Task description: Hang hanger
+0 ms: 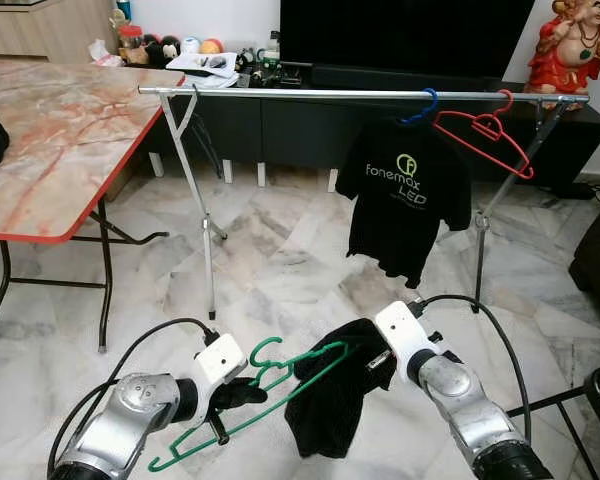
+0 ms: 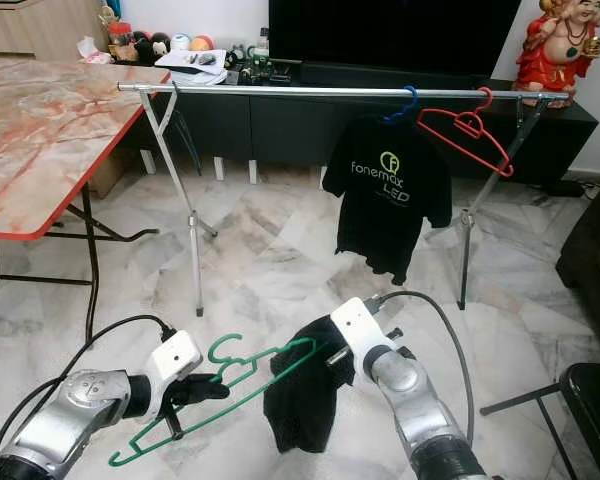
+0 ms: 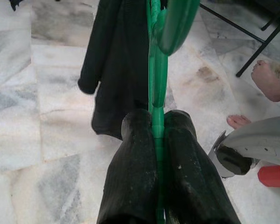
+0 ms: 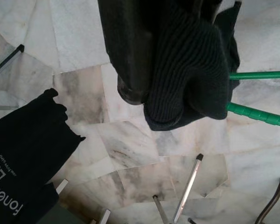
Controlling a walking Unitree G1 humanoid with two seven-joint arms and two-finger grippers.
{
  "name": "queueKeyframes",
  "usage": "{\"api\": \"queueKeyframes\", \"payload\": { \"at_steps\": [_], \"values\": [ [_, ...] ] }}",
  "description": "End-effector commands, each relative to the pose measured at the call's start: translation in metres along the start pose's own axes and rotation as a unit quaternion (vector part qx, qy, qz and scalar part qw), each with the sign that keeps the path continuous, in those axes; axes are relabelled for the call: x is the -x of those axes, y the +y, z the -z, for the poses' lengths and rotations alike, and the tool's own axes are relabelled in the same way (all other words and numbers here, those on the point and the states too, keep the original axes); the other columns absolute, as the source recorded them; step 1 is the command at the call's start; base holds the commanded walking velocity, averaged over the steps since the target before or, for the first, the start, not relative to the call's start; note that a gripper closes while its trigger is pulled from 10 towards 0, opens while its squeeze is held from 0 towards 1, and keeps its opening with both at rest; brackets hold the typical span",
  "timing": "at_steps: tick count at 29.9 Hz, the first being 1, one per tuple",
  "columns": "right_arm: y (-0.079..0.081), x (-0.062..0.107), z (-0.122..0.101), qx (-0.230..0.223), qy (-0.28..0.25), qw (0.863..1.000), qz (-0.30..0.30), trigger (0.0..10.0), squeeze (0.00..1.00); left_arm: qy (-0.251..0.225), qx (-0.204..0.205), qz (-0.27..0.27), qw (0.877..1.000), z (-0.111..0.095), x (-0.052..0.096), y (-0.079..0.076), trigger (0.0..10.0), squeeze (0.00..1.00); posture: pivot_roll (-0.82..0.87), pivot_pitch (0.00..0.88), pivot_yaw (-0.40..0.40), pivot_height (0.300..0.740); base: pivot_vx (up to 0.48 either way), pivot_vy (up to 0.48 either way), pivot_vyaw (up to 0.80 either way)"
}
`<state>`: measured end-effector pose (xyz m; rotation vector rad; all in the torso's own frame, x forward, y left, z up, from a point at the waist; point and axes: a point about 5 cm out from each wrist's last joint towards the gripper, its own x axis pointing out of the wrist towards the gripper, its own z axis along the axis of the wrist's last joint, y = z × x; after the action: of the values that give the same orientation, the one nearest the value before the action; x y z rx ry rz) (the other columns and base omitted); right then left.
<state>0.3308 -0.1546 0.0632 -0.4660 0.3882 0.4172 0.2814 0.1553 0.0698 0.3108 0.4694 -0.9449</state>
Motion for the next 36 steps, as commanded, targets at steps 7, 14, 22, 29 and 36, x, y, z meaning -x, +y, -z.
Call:
{"api": "queueKeyframes", "payload": {
  "at_steps": [7,14,22,29,36],
  "values": [
    [0.006,0.0,-0.013,0.0,-0.031,0.999,-0.037,10.0,0.0,-0.015,-0.008,-0.01,1.0,-0.008,-0.002,0.004,10.0,0.0,0.07,0.088,-0.037,0.74,0.0,0.0,0.0],
    [0.018,0.01,-0.051,-0.04,-0.111,0.988,-0.101,10.0,0.0,-0.03,-0.001,-0.001,1.0,-0.011,-0.006,0.002,10.0,0.0,0.06,0.091,-0.037,0.74,0.0,0.0,0.0],
    [0.043,0.035,-0.074,-0.003,-0.182,0.956,-0.23,10.0,0.0,-0.038,0.003,0.001,0.999,-0.014,-0.009,0.003,10.0,0.0,0.05,0.092,-0.035,0.74,0.0,0.0,0.0],
    [0.032,0.027,-0.058,-0.023,-0.126,0.977,-0.171,10.0,0.0,-0.032,0.002,-0.004,0.999,-0.011,-0.009,0.004,10.0,0.0,0.06,0.093,-0.037,0.74,0.0,0.0,0.0],
    [-0.009,0.013,-0.022,-0.058,-0.027,0.998,-0.006,10.0,0.0,-0.018,0.001,0.0,1.0,-0.006,-0.005,0.003,10.0,0.0,0.06,0.093,-0.038,0.74,0.0,0.0,0.0]
  ]
}}
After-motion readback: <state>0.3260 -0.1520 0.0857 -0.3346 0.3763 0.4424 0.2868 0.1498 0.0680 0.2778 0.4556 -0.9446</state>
